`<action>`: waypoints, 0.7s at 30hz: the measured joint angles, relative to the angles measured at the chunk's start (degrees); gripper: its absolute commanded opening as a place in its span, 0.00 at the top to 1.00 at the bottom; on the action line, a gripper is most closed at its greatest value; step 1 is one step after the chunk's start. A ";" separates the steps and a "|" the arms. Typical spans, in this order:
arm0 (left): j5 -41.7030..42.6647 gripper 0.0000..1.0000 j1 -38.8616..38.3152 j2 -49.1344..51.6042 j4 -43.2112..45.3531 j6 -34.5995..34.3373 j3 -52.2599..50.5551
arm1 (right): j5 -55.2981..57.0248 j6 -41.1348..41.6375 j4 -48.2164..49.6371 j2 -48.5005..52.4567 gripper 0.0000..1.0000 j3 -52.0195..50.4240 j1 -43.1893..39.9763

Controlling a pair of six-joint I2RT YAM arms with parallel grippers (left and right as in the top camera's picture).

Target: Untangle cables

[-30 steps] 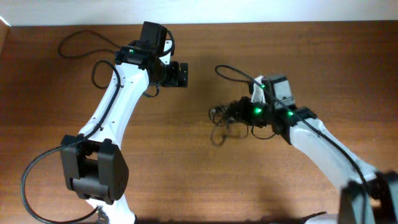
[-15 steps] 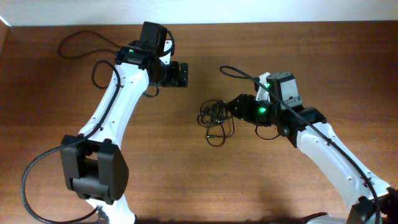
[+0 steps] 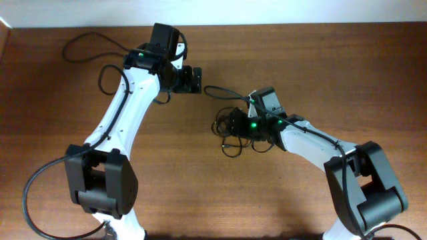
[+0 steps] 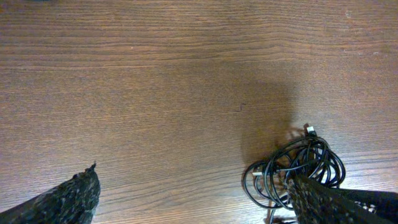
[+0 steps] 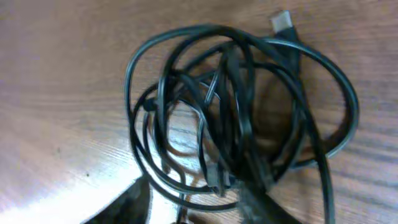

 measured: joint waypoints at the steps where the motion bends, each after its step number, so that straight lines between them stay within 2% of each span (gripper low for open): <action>1: 0.00 0.01 0.00 0.00 0.04 0.00 0.00 | 0.02 -0.11 -0.68 0.02 0.64 0.00 0.00; 3: 0.00 0.01 0.00 0.00 0.02 0.00 0.00 | -0.50 -0.04 -2.51 0.02 0.63 0.02 0.00; 5: 0.00 0.01 0.00 0.00 0.04 0.00 0.00 | -1.22 -0.57 -5.95 -0.07 0.55 0.81 0.00; 7: -0.24 0.01 0.00 0.00 0.07 0.00 0.00 | -2.71 -4.59 -10.01 -0.59 0.45 2.78 0.00; 8: -0.74 0.01 0.00 0.00 0.09 0.00 -0.02 | -3.54 -9.09 -13.31 -1.88 0.42 5.11 0.00; 11: -1.11 0.01 0.00 0.00 0.13 0.00 -0.02 | -2.75 -18.91 -15.67 -3.65 0.42 8.17 0.39; 14: -1.07 0.01 1.16 0.00 0.11 -1.40 -0.02 | 2.75 -23.06 -17.92 -3.56 0.41 8.20 1.88; 16: -1.03 0.01 3.28 0.00 0.07 -3.02 -0.02 | 4.48 -25.49 -17.81 -3.56 0.37 8.20 2.60; 18: -1.07 0.01 8.13 0.00 -0.22 -4.90 -0.02 | 5.84 -31.69 -17.29 -3.56 0.33 8.20 3.76; 20: -1.03 0.01 11.28 0.00 -0.68 -5.57 -0.02 | 6.47 -38.56 -17.29 -3.52 0.33 8.20 4.63; 21: -1.03 0.01 11.96 0.00 -0.74 -5.64 -0.02 | 6.67 -40.92 -17.25 -3.41 0.37 8.22 4.90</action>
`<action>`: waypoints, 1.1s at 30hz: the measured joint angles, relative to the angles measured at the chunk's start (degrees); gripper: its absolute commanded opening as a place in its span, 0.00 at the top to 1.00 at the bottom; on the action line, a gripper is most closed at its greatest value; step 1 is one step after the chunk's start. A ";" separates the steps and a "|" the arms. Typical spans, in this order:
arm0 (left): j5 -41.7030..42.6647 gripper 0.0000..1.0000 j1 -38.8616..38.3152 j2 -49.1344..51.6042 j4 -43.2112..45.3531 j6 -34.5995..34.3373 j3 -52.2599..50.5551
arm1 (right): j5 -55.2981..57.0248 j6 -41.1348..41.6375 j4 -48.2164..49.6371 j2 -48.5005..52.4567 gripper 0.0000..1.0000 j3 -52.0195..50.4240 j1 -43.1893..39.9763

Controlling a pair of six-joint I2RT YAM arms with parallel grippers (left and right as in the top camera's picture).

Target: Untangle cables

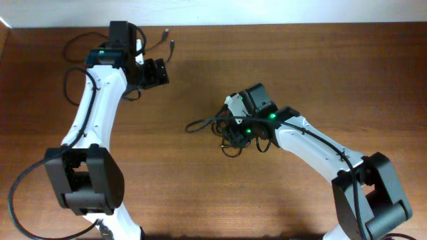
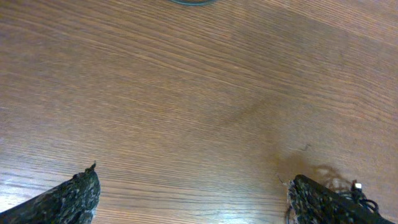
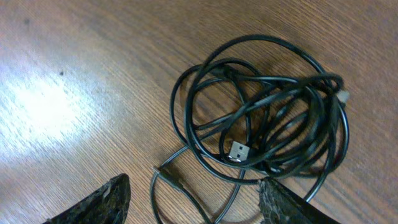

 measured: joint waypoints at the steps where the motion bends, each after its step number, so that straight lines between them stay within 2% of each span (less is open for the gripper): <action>1: 0.04 0.01 0.81 0.00 0.00 -0.15 0.00 | 0.22 -2.32 0.20 0.52 0.44 -0.02 0.44; 6: 0.02 0.01 2.14 0.00 -0.02 -0.15 0.00 | 1.07 -5.40 1.70 4.98 0.46 -0.02 0.79; 9: 0.20 0.01 2.14 0.00 -0.02 -0.15 0.00 | 1.60 -5.64 3.19 5.09 0.56 -0.02 0.79; 15: 0.20 0.01 2.14 0.00 -0.04 -0.15 0.00 | 2.99 -5.84 4.96 6.45 0.57 -0.02 0.79; 18: 0.20 0.01 2.14 0.00 -0.02 -0.17 0.00 | 3.19 -5.92 5.40 6.80 0.75 -0.02 0.79; 19: 0.20 0.01 2.14 0.00 -0.04 -0.17 0.00 | 3.17 -5.86 5.44 6.80 0.90 -0.02 0.79; 20: 0.20 0.01 2.14 0.00 -0.04 -0.15 0.00 | 3.28 -5.95 5.51 6.80 0.96 -0.02 0.79; 25: 0.20 0.01 2.14 0.00 -0.04 -0.33 0.00 | -0.02 0.07 3.78 6.45 0.96 1.55 0.79; 27: 0.22 0.01 2.14 0.00 -0.02 -0.35 0.00 | -1.68 4.74 -0.74 4.70 0.96 4.70 0.79; 29: 0.20 0.01 2.14 0.00 -0.13 -0.33 0.00 | -3.13 11.02 -6.34 -0.74 0.96 10.95 0.79; 31: 0.22 0.01 2.14 0.00 -0.20 -0.33 0.00 | -3.72 13.62 -12.57 -6.67 0.96 16.59 0.79; 33: 0.22 0.01 2.14 0.00 -0.20 -0.35 0.00 | -4.20 14.82 -14.34 -11.56 0.96 19.12 0.79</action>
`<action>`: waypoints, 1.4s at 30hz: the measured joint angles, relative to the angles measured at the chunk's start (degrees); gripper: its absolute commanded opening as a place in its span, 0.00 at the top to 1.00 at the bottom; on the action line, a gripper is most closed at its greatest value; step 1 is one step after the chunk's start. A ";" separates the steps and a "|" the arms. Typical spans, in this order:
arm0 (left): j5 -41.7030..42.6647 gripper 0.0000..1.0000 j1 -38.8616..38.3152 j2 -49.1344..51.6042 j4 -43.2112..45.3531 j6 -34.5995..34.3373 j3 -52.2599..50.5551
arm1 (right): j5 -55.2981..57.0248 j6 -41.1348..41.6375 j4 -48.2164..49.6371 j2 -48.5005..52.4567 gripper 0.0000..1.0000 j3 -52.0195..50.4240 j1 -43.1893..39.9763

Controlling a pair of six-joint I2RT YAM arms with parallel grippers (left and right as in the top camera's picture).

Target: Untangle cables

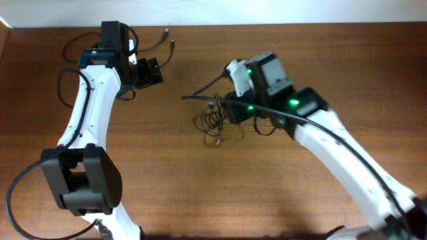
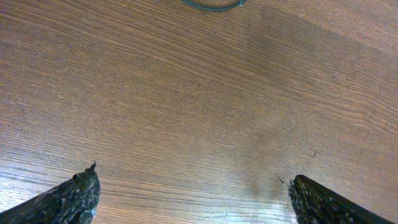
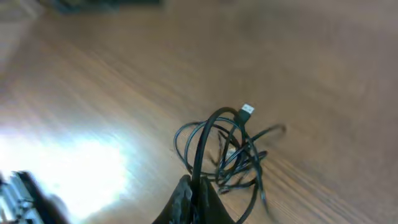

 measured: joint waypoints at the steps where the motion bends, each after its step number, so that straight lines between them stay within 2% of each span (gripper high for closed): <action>1: 0.00 0.01 0.00 0.00 -0.02 0.00 0.00 | 0.09 0.76 -0.57 -2.36 0.96 0.22 0.00; 7: 0.02 0.01 0.00 0.00 0.00 0.00 0.00 | 7.50 7.06 -2.19 -8.52 0.96 0.20 0.00; 9: 2.91 0.01 0.00 0.00 0.02 0.02 -0.02 | 11.87 10.71 -4.24 -8.81 0.96 0.22 0.00; 11: 10.80 0.01 0.00 0.00 0.26 3.37 -0.07 | 9.70 13.33 -0.90 -8.66 0.96 0.11 0.00; 13: 22.95 0.01 -0.76 0.00 0.68 10.21 -0.11 | 5.73 14.82 5.38 -8.66 0.96 0.09 0.00; 15: 29.59 0.01 -2.99 0.00 -0.31 15.65 -0.11 | 3.91 16.50 8.85 -8.66 0.96 0.09 0.00; 18: 33.92 0.01 -9.16 0.00 -1.79 23.91 -0.15 | 4.94 20.48 8.87 -8.66 0.96 0.09 0.00; 22: 33.83 0.01 -15.41 0.00 -1.75 28.11 -0.15 | 6.08 22.12 7.87 -8.66 0.96 0.09 0.00; 27: 30.69 0.01 -15.67 0.00 -1.46 28.98 -0.15 | 8.85 25.88 2.49 -8.66 0.96 0.09 -3.67; 31: 40.09 0.01 -11.76 0.00 -1.42 31.50 -0.15 | 6.21 26.77 2.32 -8.66 0.96 0.09 -6.56; 33: 41.88 0.01 -12.15 0.00 -1.55 32.57 -0.15 | 4.31 27.02 3.04 -8.66 0.96 0.09 -6.56; 41: 34.10 0.01 -18.56 0.07 -0.37 31.98 -0.15 | -2.89 29.33 7.32 -8.66 0.96 0.09 -6.56; 42: 33.18 0.05 -18.82 0.28 -0.15 31.74 -0.17 | -3.54 29.59 7.76 -8.66 0.96 0.09 -6.56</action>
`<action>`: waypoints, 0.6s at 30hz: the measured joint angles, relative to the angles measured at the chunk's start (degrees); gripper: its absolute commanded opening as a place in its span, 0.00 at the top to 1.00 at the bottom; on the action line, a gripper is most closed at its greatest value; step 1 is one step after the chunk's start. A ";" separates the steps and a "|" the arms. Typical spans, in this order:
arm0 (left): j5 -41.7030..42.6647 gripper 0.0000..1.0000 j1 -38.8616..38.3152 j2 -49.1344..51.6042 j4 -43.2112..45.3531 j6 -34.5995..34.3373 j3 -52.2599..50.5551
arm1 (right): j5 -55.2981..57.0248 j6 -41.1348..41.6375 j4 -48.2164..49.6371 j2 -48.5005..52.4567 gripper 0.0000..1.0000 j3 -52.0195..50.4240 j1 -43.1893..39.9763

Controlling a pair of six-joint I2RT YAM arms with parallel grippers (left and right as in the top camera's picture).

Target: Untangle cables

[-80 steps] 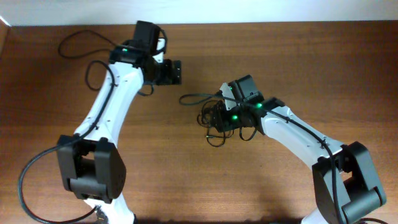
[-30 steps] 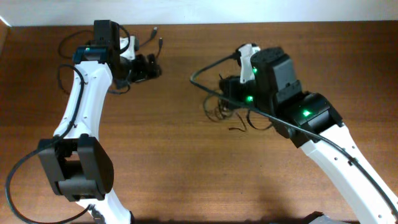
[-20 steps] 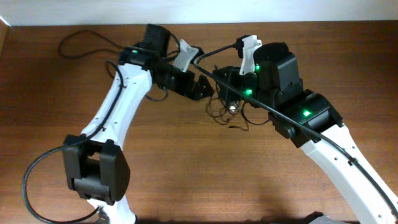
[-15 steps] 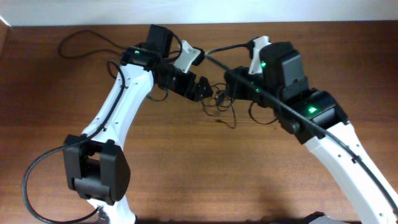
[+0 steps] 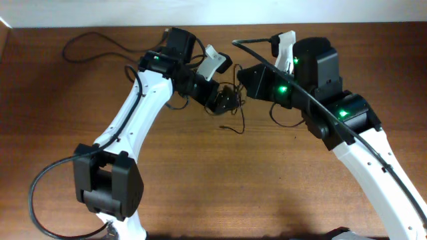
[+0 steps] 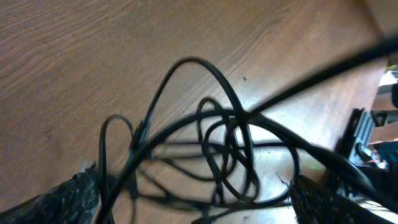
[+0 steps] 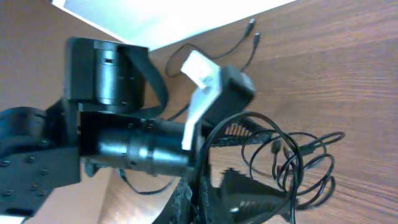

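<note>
A black cable tangle (image 6: 230, 143) hangs just over the wooden table (image 5: 200, 187), several loops knotted together. My right gripper (image 7: 198, 186) is shut on one strand of it and holds it up; in the overhead view the right gripper (image 5: 241, 75) is raised at the back centre. My left gripper (image 6: 193, 202) is open, its fingers (image 6: 68, 199) standing wide on either side of the loops. In the overhead view the left gripper (image 5: 223, 101) sits at the tangle (image 5: 232, 92). The right wrist view shows the tangle (image 7: 292, 162) beside the left arm's wrist (image 7: 143, 149).
A second black cable (image 5: 87, 40) lies along the back left of the table, its plug ends (image 7: 252, 31) showing in the right wrist view. The table's back edge meets a white wall (image 5: 213, 10). Both arms crowd the back centre.
My left gripper has moved from the back left, over bare wood, to the tangle at the centre, still open. The right gripper holds the strand higher and further back than before.
At first the tangle lay on the table with my right gripper down at it and the left open nearby. Then the left stood at the back left and the right was open above the tangle. Then the right held a strand lifted. Now the left brackets the hanging loops.
</note>
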 measured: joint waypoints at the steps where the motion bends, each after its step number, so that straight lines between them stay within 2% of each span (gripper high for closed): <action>1: -0.31 0.12 -0.09 0.48 0.46 -0.07 0.02 | -0.83 0.15 0.15 0.00 0.96 0.00 0.00; 2: -0.79 0.23 -0.15 1.60 0.98 -0.26 0.02 | -1.18 0.17 0.20 0.00 0.96 0.00 0.00; 3: -1.29 0.41 -0.17 2.93 1.11 -0.35 0.02 | -1.49 0.20 0.17 0.00 0.96 0.00 0.00; 4: -1.84 0.52 -0.17 4.28 1.22 -0.68 0.02 | -1.70 0.17 0.13 0.00 0.96 0.00 0.00; 5: -2.60 0.58 -0.17 5.97 1.25 -1.07 -0.02 | -1.79 0.17 -0.20 0.00 0.96 0.00 0.00; 8: -3.67 0.66 0.09 7.30 1.20 -1.25 -0.09 | 3.93 0.15 -5.90 0.00 0.96 0.04 0.00; 12: -4.44 0.86 2.29 7.30 1.27 -3.30 -0.09 | 15.54 0.85 -9.70 0.02 0.96 0.04 -0.68; 15: -8.81 0.91 4.74 7.30 1.20 -9.03 -0.09 | 14.47 3.93 -3.89 0.00 0.96 0.00 -3.19; 18: -10.58 0.96 5.29 7.30 1.22 -10.99 -0.09 | 9.40 4.79 3.93 -2.36 0.96 -0.13 -3.39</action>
